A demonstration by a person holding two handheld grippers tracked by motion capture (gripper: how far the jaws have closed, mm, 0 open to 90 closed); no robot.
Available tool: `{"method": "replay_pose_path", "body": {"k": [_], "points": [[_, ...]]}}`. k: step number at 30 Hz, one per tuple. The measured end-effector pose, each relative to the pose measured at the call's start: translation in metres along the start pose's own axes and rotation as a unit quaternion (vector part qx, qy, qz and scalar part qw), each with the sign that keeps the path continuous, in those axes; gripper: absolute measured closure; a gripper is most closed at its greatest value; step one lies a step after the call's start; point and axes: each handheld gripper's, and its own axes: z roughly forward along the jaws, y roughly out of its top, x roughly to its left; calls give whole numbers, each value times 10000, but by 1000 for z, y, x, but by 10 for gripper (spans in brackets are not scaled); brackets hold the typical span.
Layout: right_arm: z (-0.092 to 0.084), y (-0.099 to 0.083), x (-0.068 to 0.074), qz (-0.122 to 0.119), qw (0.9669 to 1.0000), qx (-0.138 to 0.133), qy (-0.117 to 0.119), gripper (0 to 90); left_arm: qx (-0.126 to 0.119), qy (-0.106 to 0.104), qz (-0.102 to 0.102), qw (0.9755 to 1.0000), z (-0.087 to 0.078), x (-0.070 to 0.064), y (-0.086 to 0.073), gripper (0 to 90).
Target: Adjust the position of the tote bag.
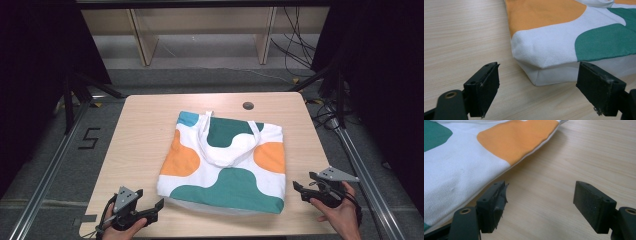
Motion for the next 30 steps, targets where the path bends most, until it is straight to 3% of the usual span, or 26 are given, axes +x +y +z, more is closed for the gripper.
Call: {"method": "replay_pose_path", "body": {"k": [3, 4, 12, 13, 16, 22, 23, 28, 30], "points": [[1, 0, 0, -66, 10000, -16, -27, 273, -24, -21, 5, 10000, 0, 0, 0, 182], [1, 1, -2, -201, 9998, -74, 16, 273, -9, -8, 26, 10000, 0, 0, 0, 189], [-1, 2, 1, -244, 9996, -165, 41, 273, 19, -53, 190, 9998, 3, -1, 0, 280], [-1, 3, 0, -334, 9991, -250, 63, 274, 5, -85, 193, 9998, 4, -1, 0, 290], [-2, 4, 3, -233, 9994, -236, 82, 274, 47, -70, 232, 9997, 5, -1, 0, 293], [-2, 4, 5, -252, 9994, -182, 133, 274, 109, -112, 184, 9997, 14, -2, 2, 311], [-1, 4, 5, -308, 9993, -192, 101, 274, 80, -144, 136, 9998, 15, -3, 2, 322], [-1, 4, 4, -277, 9994, -187, 123, 274, 143, -240, 321, 9991, 19, -3, 5, 383], [0, 4, 5, -275, 9994, -202, 107, 274, 163, -298, 269, 9991, 22, -4, 5, 425]]}}
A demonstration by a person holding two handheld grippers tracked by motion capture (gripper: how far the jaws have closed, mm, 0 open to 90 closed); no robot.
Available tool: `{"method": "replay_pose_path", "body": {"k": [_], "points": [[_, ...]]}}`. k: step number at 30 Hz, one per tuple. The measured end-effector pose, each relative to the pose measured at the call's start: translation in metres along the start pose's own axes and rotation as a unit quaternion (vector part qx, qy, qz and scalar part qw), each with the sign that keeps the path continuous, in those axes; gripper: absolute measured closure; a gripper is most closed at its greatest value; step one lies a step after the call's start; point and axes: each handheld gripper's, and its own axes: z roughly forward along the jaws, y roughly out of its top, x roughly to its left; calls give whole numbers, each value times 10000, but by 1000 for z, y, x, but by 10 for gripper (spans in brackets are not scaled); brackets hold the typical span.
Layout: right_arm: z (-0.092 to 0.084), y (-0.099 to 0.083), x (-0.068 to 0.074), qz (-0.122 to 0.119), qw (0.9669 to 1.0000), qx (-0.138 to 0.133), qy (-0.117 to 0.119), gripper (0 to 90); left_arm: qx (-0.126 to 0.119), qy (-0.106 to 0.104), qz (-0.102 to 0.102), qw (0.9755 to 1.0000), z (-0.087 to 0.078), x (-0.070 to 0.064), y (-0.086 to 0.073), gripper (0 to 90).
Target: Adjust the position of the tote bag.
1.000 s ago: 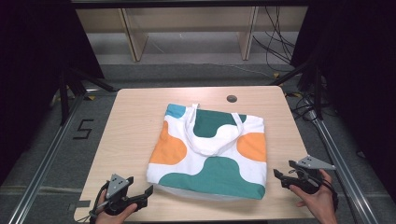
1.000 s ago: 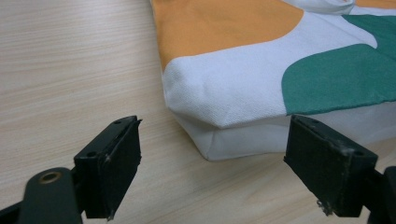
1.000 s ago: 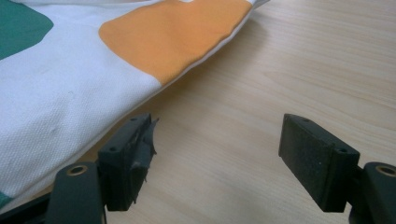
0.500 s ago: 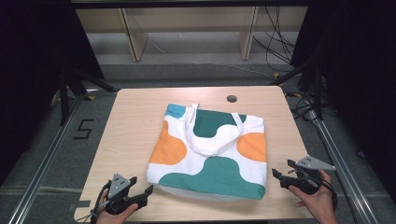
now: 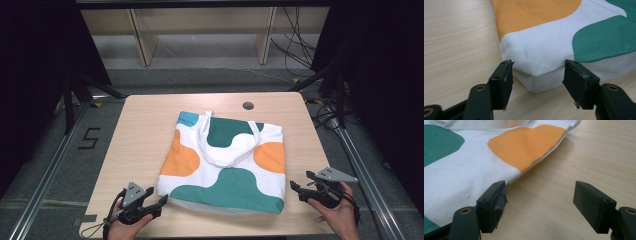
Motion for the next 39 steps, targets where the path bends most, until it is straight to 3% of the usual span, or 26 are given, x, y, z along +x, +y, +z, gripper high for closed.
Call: {"method": "replay_pose_path", "body": {"k": [2, 4, 5, 6, 7, 8, 11, 12, 13, 17, 18, 21, 22, 24, 26, 28, 29, 30, 31, 32, 35, 36, 37, 39], "points": [[0, 0, 1, -6, 10000, 1, 16, 275, 35, -52, 93, 9999, 4, 1, 0, 470], [1, 1, 3, -59, 10000, -40, 33, 275, 63, 38, 400, 9992, 8, 0, 3, 590], [1, 1, 3, -59, 10000, -40, 33, 275, 63, 38, 400, 9992, 8, 0, 3, 635], [1, 1, 4, 29, 9999, 12, 117, 282, 248, 19, 670, 9974, 10, 4, 5, 705], [1, 1, 4, 32, 9999, 0, 124, 286, 159, -12, 597, 9981, 14, 5, 6, 747], [-1, 1, 8, 219, 9997, 80, 100, 286, 198, -30, 661, 9976, 17, 6, 9, 782], [0, 1, 7, 163, 9998, 8, 90, 290, 226, 16, 796, 9966, 23, 7, 13, 812], [1, 1, 3, -5, 9999, -71, 98, 296, 226, 85, 898, 9957, 31, 12, 21, 815], [1, 1, 3, -54, 9999, -110, 67, 296, 103, 113, 749, 9971, 37, 13, 24, 816], [1, 1, 4, 18, 9999, -67, 117, 301, 157, 158, 824, 9964, 50, 25, 35, 817], [0, 0, 6, 129, 9999, -38, 103, 307, 212, 212, 906, 9954, 61, 33, 43, 817], [1, 1, 1, -36, 9998, -105, 137, 309, 216, 282, 985, 9945, 69, 39, 51, 818], [1, 1, 1, -10, 9999, -117, 98, 310, 95, 339, 817, 9960, 79, 44, 58, 819], [-2, 1, 3, 147, 9999, -27, 70, 315, 226, 371, 853, 9954, 85, 51, 63, 826], [0, 2, -1, -72, 9998, -170, 20, 317, 192, 382, 858, 9954, 90, 56, 67, 828], [0, 2, -1, -75, 9998, -172, 21, 319, 49, 424, 682, 9968, 100, 61, 73, 829], [-1, 2, -1, -82, 9998, -175, 21, 322, 163, 470, 693, 9964, 104, 66, 78, 832], [-1, 2, -1, -99, 9998, -192, 24, 326, 64, 500, 659, 9966, 116, 74, 85, 835], [-1, 2, -1, -99, 9998, -192, 24, 326, 64, 500, 659, 9966, 116, 74, 85, 836], [-1, 2, 2, 112, 9998, -134, 82, 331, -60, 513, 470, 9976, 126, 77, 90, 835], [-1, 2, 3, 108, 9998, -135, 91, 334, -86, 452, 396, 9982, 134, 86, 94, 822], [0, 2, -1, -39, 9997, -195, 139, 339, -175, 401, 106, 9990, 136, 92, 95, 810], [0, 2, -1, -39, 9997, -195, 139, 339, -175, 401, 106, 9990, 136, 92, 95, 795], [0, 2, -1, -52, 9998, -187, 109, 342, -82, 364, -127, 9992, 132, 94, 93, 754]]}}
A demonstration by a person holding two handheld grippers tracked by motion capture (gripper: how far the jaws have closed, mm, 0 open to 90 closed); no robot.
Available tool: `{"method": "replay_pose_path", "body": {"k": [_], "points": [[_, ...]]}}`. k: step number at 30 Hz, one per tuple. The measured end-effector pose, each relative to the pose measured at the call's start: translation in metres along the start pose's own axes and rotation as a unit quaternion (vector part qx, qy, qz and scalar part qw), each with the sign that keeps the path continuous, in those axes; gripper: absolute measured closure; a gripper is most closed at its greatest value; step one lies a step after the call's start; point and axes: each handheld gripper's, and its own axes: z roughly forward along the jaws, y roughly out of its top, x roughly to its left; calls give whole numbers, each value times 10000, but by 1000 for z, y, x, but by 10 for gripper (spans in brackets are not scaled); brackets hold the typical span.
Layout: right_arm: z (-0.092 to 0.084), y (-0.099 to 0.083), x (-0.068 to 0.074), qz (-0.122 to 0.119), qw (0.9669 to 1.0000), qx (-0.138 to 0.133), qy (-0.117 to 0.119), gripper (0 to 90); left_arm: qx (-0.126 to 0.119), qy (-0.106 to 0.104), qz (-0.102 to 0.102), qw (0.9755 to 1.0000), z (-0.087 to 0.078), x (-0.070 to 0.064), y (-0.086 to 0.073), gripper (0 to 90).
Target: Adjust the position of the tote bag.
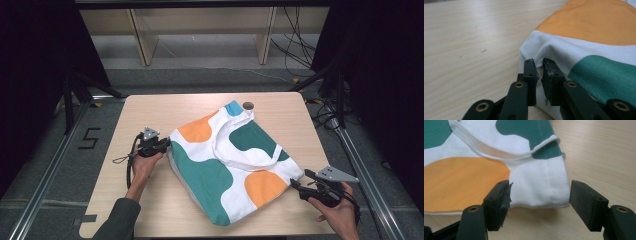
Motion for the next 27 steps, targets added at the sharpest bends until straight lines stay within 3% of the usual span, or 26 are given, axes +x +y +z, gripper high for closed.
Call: {"method": "replay_pose_path", "body": {"k": [3, 4, 5, 7, 8, 9, 11, 14, 18, 19, 20, 23, 24, 25, 27], "points": [[0, 0, -2, 17, 10000, -8, 19, 347, -42, -33, -351, 9994, -16, 2, -3, 609], [0, 1, -3, -7, 10000, -17, 30, 350, -9, -23, -369, 9993, -27, 3, -3, 565], [-1, 3, -2, 132, 9999, -13, 1, 364, -43, -4, -464, 9989, -46, 0, -5, 488], [0, 5, -6, 21, 10000, -69, 26, 372, -117, -36, -504, 9987, -56, -3, -8, 483], [1, 9, -7, 163, 9998, -75, -4, 383, -119, -267, -546, 9981, -71, -10, -14, 475], [2, 11, -9, 109, 9999, -60, -43, 396, -119, -267, -546, 9981, -71, -10, -14, 474], [8, 16, -16, 77, 9999, -74, -7, 411, -138, -552, -611, 9965, -88, -24, -24, 466], [15, 20, -21, 251, 9996, 47, 125, 436, -72, -1115, -750, 9909, -106, -50, -40, 458], [23, 24, -28, 62, 9998, 132, 125, 437, 18, -1378, -856, 9867, -113, -69, -46, 428], [25, 24, -25, 307, 9990, 282, 128, 435, 32, -1373, -839, 9870, -116, -76, -47, 419], [32, 25, -32, 129, 9992, 316, 195, 429, 61, -1419, -774, 9868, -119, -86, -48, 401], [40, 25, -37, 173, 9985, 463, 236, 427, 99, -1439, -768, 9866, -120, -98, -51, 371], [40, 25, -37, 173, 9985, 463, 236, 427, 123, -1558, -837, 9842, -120, -101, -53, 371], [42, 25, -38, 358, 9974, 533, 332, 437, 179, -1622, -869, 9828, -120, -104, -54, 357], [43, 25, -39, 355, 9973, 536, 349, 439, 222, -1638, -914, 9820, -118, -110, -56, 347]]}}
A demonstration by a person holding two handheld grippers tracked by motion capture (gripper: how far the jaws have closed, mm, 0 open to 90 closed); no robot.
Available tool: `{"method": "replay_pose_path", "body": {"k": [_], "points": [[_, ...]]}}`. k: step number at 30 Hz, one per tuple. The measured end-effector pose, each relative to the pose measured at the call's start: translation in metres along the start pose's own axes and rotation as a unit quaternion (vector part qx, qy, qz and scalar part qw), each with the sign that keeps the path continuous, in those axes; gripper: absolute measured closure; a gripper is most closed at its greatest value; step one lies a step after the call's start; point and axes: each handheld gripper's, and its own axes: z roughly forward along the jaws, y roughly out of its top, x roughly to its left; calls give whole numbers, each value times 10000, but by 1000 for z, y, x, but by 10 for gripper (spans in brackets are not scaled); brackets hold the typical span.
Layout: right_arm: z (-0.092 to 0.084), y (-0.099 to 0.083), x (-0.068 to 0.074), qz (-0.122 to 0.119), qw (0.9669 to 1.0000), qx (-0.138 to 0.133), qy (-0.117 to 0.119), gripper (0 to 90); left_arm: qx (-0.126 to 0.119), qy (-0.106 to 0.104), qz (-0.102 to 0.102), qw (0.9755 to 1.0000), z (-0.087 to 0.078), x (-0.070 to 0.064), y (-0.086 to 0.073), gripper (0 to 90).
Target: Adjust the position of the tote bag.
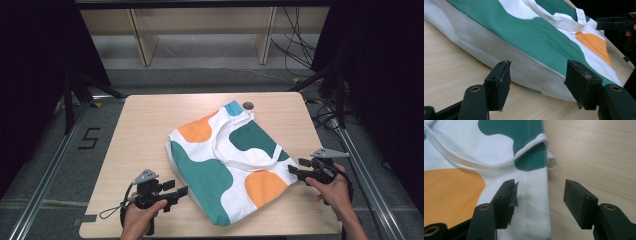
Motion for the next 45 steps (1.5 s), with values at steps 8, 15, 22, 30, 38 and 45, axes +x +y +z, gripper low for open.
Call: {"method": "replay_pose_path", "body": {"k": [8, 15, 22, 30, 38, 45], "points": [[7, 1, -3, 7, 9996, 108, 277, 479, 146, -299, -297, 9990, 19, -12, -1, 335], [6, 1, -1, -275, 9991, 243, 203, 665, 71, 151, 279, 9995, 37, -7, 5, 674], [-2, -1, 9, -379, 9983, 164, 416, 839, 42, 417, 574, 9975, 50, 13, 24, 786], [-4, -11, 52, -815, 9920, 237, 933, 861, 5, 569, 532, 9970, 70, 63, 70, 801], [9, -11, 100, -1101, 9862, 237, 1212, 854, 532, 700, 786, 9930, 91, 101, 122, 795], [25, -8, 139, -1427, 9779, 302, 1495, 854, 746, 1450, 1366, 9771, 69, 94, 140, 596]]}}
